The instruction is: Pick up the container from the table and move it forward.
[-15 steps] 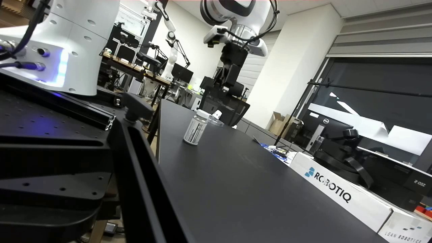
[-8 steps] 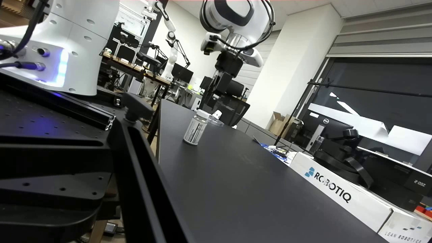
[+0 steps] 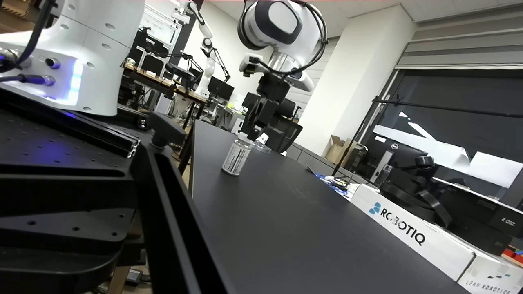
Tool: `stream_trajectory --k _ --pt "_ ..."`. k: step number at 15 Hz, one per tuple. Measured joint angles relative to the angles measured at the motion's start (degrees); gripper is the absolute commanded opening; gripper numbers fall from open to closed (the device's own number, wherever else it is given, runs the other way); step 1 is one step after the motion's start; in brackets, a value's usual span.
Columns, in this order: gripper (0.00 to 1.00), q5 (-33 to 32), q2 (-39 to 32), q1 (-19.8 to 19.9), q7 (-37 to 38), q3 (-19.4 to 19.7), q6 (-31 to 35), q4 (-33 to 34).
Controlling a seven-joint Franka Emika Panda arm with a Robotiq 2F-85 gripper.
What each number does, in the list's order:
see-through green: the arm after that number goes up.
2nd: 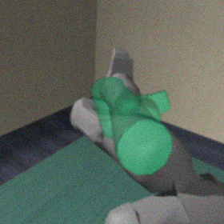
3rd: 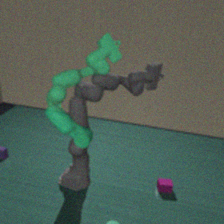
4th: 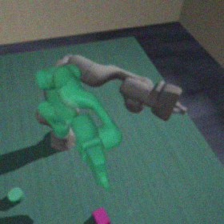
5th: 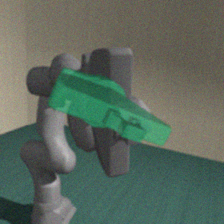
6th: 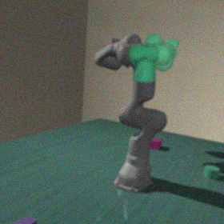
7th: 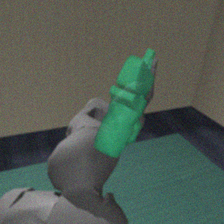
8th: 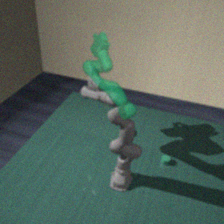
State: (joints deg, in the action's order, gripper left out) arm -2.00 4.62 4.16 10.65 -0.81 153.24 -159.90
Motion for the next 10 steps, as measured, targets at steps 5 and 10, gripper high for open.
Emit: stream_trajectory --k 5,10 --pt "0.31 0.0 -2.4 -1.2 0.0 -0.1 1.7 0.1" --pt "0.19 0.0 -1.6 -1.2 -0.2 0.0 1.1 0.5"
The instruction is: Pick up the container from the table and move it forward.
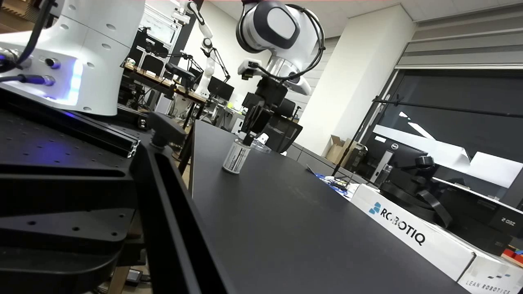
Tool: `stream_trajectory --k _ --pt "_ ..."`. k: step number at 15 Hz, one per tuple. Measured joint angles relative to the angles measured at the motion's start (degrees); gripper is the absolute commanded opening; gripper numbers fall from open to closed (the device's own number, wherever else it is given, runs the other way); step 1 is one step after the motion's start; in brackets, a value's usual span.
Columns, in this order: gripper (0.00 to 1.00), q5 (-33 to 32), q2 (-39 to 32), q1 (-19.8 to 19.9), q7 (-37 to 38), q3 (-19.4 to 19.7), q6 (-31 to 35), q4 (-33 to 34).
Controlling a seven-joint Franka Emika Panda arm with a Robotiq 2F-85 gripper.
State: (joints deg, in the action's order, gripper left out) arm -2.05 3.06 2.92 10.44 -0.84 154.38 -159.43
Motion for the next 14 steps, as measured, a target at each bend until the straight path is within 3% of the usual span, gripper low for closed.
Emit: stream_trajectory --k 9,10,14 --pt "0.19 1.3 9.9 -1.4 -4.1 -0.1 -6.7 0.7" --pt "0.44 1.5 11.3 -1.9 -5.2 -0.2 -8.6 0.6" --pt "0.44 1.6 11.7 -2.1 -5.3 -0.2 -8.9 0.4"
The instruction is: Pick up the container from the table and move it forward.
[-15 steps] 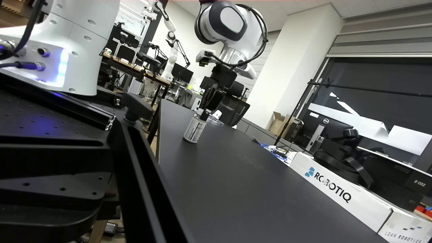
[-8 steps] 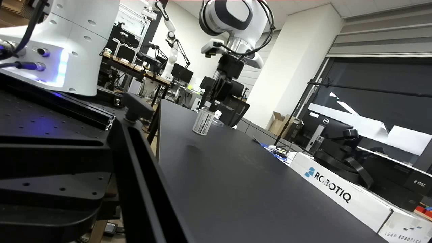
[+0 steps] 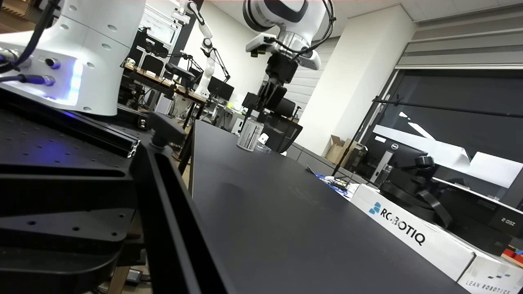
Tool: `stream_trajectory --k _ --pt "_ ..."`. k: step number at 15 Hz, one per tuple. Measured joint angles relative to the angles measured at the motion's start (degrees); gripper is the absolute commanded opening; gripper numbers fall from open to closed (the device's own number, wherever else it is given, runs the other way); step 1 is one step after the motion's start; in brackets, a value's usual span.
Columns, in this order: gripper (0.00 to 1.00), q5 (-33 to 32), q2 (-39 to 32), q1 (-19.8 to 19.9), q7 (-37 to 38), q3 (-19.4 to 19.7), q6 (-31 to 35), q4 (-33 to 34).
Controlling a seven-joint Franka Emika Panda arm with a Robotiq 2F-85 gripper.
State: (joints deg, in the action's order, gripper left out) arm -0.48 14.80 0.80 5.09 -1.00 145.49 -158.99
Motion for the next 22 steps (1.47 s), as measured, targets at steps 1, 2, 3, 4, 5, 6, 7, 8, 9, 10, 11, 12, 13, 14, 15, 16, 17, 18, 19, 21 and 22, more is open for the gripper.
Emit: stream_trajectory --k 1,2,3,4,5,6,7,8,9,10,11,12,13,14,15,16,17,18,19,21,22 --pt "0.44 0.0 -0.3 0.0 0.0 0.0 0.1 0.0" --pt "0.44 0.0 -0.5 0.0 0.0 0.0 0.1 0.0" --pt "0.44 0.0 -0.5 0.0 0.0 0.0 0.2 0.0" --pt "0.44 0.0 -0.6 0.0 0.0 0.0 0.2 0.0" --pt "0.44 0.0 -0.6 0.0 0.0 0.0 0.2 0.0" --pt "0.19 0.0 -0.6 0.0 0.0 0.0 0.2 0.0" --pt "0.19 0.0 -0.6 0.0 0.0 0.0 0.2 0.0" --pt "0.19 0.0 -0.6 0.0 0.0 0.0 0.2 0.0" --pt "0.19 0.0 -0.7 0.0 0.0 0.0 0.2 0.0" --pt "0.19 -0.1 -1.1 0.1 0.0 0.0 0.2 0.4" --pt "0.19 -0.1 -1.7 0.3 0.0 0.1 0.2 1.1" --pt "0.19 -0.2 -2.7 0.6 0.0 0.3 0.4 2.4" --pt "0.19 -0.2 -4.0 1.0 0.0 0.5 0.8 4.1" --pt "0.19 -0.3 -5.5 1.4 0.0 0.8 1.1 6.2" --pt "0.19 -0.3 -7.3 1.7 0.0 0.9 1.2 8.5" --pt "0.19 -0.3 -9.3 1.9 0.1 1.1 1.3 11.0" --pt "0.19 -0.5 -11.4 1.9 0.3 1.2 1.3 13.6" --pt "0.19 -0.6 -13.8 1.9 0.6 1.2 1.3 16.3" --pt "0.19 -0.8 -16.3 1.8 1.1 1.2 1.2 19.1" --pt "0.19 -2.0 -21.6 1.0 2.7 1.1 1.1 25.0" --pt "0.19 -3.0 -24.3 0.2 3.8 1.0 0.9 28.2"
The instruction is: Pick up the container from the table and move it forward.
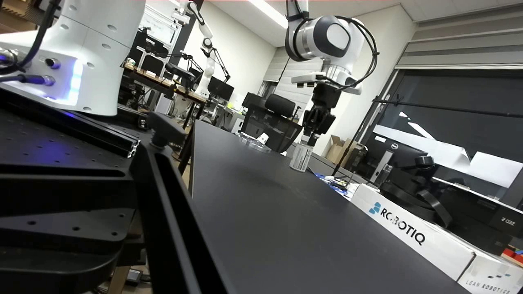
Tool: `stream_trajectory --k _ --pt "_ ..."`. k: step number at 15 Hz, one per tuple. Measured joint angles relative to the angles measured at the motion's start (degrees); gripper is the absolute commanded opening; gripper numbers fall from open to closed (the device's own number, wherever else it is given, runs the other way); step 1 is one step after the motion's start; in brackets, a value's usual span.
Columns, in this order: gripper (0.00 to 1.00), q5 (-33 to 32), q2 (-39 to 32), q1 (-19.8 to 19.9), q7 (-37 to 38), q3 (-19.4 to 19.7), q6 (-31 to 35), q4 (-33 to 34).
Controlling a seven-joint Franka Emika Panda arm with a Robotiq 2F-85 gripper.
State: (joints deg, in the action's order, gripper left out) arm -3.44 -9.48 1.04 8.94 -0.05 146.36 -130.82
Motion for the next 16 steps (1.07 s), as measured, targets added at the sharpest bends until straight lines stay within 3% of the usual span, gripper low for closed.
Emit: stream_trajectory --k 8,16 --pt "0.19 -1.2 -14.8 -9.5 3.9 -1.1 -6.2 20.4" --pt "0.19 0.3 -20.3 -10.7 3.7 -1.5 -7.1 24.5"
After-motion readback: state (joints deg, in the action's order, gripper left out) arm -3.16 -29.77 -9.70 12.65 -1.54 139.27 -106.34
